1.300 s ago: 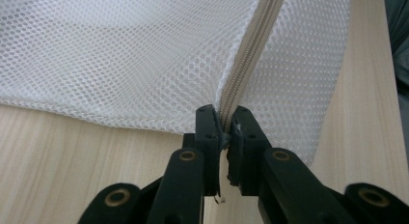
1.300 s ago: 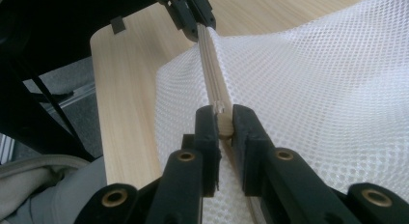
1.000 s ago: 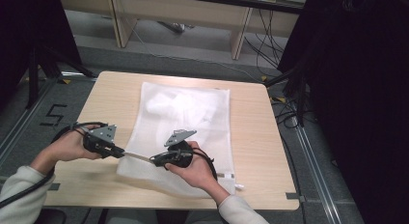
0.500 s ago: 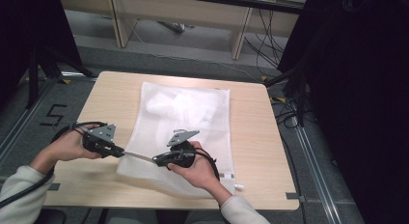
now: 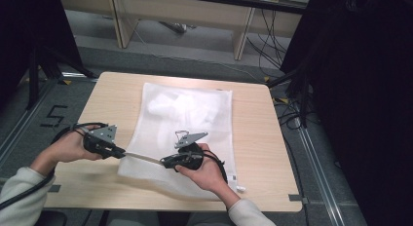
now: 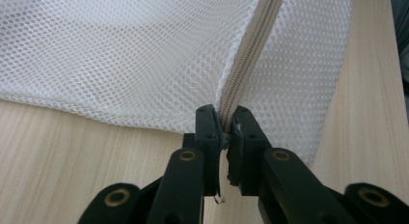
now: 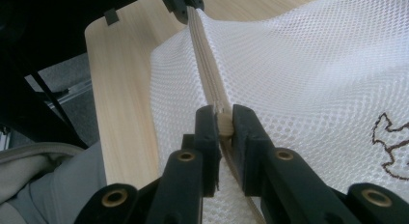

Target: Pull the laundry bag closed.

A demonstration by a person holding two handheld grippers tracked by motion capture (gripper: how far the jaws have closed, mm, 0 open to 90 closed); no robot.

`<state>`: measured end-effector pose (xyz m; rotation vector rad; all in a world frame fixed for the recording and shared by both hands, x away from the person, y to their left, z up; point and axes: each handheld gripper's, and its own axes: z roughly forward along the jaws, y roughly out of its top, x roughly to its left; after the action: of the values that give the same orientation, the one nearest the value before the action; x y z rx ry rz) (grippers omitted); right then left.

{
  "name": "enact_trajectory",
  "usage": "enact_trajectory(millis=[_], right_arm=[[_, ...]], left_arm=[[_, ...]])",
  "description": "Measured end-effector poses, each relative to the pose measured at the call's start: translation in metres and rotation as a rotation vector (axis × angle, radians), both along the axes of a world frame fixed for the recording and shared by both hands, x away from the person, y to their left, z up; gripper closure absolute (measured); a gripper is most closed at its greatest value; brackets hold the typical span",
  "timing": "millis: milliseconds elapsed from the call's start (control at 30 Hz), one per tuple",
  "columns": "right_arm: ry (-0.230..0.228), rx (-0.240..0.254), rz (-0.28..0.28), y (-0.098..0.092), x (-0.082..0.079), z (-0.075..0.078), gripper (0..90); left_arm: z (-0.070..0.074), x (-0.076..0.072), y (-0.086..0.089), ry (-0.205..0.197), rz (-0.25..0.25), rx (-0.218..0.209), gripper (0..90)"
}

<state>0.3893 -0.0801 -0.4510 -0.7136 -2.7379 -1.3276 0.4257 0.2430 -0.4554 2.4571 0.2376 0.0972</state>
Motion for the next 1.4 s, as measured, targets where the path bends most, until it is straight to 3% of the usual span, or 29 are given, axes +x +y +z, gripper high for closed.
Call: enact_trajectory(millis=[233, 300, 667, 833, 900, 1000, 1067, 1100, 1200, 1300, 1333, 1400], right_arm=[[0.010, -0.006, -0.014, -0.005, -0.002, 0.001, 82.3], [-0.007, 0.007, -0.016, -0.006, -0.001, 0.000, 82.3], [0.017, -0.007, -0.029, -0.016, -0.004, 0.002, 82.3], [0.003, -0.011, -0.011, -0.018, -0.003, 0.000, 82.3], [0.033, 0.002, -0.042, -0.019, -0.006, 0.001, 82.3], [0.023, -0.017, -0.040, -0.023, -0.005, 0.002, 82.3], [0.020, 0.002, -0.053, -0.025, -0.005, 0.000, 82.3], [0.000, 0.002, -0.030, -0.026, -0.003, -0.001, 82.3], [0.028, -0.015, -0.048, -0.029, -0.005, 0.001, 82.3], [-0.001, -0.001, -0.038, -0.030, -0.004, 0.000, 82.3], [0.029, -0.018, -0.055, -0.032, -0.005, 0.002, 82.4], [0.031, -0.009, -0.057, -0.032, -0.006, 0.002, 82.3]], left_arm=[[0.000, 0.000, 0.001, 0.002, 0.004, 0.002, 82.4], [0.000, 0.000, 0.001, 0.000, 0.005, -0.005, 82.5], [0.000, 0.000, 0.001, -0.001, 0.008, -0.002, 82.4], [0.000, 0.001, 0.002, -0.006, 0.000, -0.002, 82.5], [-0.001, 0.000, 0.002, 0.001, 0.005, -0.004, 82.5], [-0.001, 0.001, 0.003, 0.002, 0.012, -0.007, 82.4], [-0.001, 0.001, 0.003, 0.003, 0.011, -0.008, 82.4], [-0.001, 0.001, 0.002, 0.002, 0.008, -0.004, 82.4], [-0.001, 0.001, 0.003, -0.001, 0.010, -0.005, 82.4], [-0.001, 0.001, 0.003, 0.002, 0.013, -0.008, 82.4], [-0.001, 0.001, 0.003, 0.003, 0.014, -0.013, 82.4], [-0.001, 0.001, 0.003, 0.003, 0.014, -0.014, 82.4]])
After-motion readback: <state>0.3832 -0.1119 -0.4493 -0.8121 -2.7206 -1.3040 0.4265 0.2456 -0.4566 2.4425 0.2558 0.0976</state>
